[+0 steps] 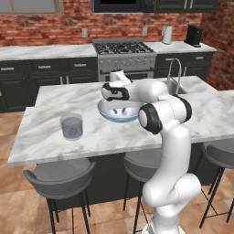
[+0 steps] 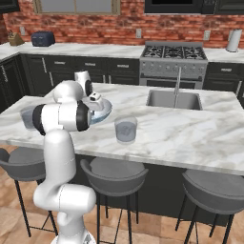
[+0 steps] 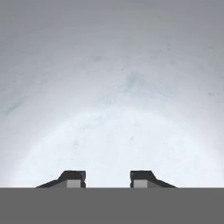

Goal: There are four ice cubes in the ice bowl. Place two ice cubes in each glass of water.

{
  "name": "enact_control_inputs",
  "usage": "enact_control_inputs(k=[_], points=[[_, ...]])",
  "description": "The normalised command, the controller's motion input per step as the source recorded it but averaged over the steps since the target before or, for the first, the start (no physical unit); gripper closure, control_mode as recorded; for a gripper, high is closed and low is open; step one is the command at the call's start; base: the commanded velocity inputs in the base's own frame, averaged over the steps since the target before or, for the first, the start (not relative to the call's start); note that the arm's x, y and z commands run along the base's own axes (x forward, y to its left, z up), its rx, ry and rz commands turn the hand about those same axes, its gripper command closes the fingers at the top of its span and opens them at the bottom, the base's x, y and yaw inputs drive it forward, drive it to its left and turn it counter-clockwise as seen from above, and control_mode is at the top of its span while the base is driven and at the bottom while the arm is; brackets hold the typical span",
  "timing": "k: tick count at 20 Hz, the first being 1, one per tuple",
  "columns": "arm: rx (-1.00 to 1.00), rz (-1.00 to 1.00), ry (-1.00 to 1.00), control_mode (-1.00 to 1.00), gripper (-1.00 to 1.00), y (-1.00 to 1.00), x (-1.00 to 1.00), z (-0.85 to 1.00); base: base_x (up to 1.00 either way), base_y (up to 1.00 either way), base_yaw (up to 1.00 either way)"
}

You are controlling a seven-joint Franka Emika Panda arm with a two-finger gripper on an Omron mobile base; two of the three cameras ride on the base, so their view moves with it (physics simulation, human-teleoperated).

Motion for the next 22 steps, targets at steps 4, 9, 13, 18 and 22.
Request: enact_control_inputs(k=[4, 9, 13, 18, 22], points=[[0.0, -0.06, 0.0, -1.0, 1.0, 0.0, -0.19, -0.33, 0.0, 0.0, 0.0], [0.0, -0.07, 0.0, -1.0, 1.0, -0.33, -0.42, -0.04, 0.0, 0.0, 0.0], [0.0, -0.06, 0.0, -1.0, 1.0, -0.47, -0.23, 0.0, 0.0, 0.0, 0.0], [0.0, -0.04, 0.0, -1.0, -1.0, -0.09, 0.0, 0.12, 0.0, 0.0, 0.0], [0.0, -0.02, 0.0, -1.0, -1.0, 0.0, 0.03, 0.23, 0.0, 0.0, 0.0]])
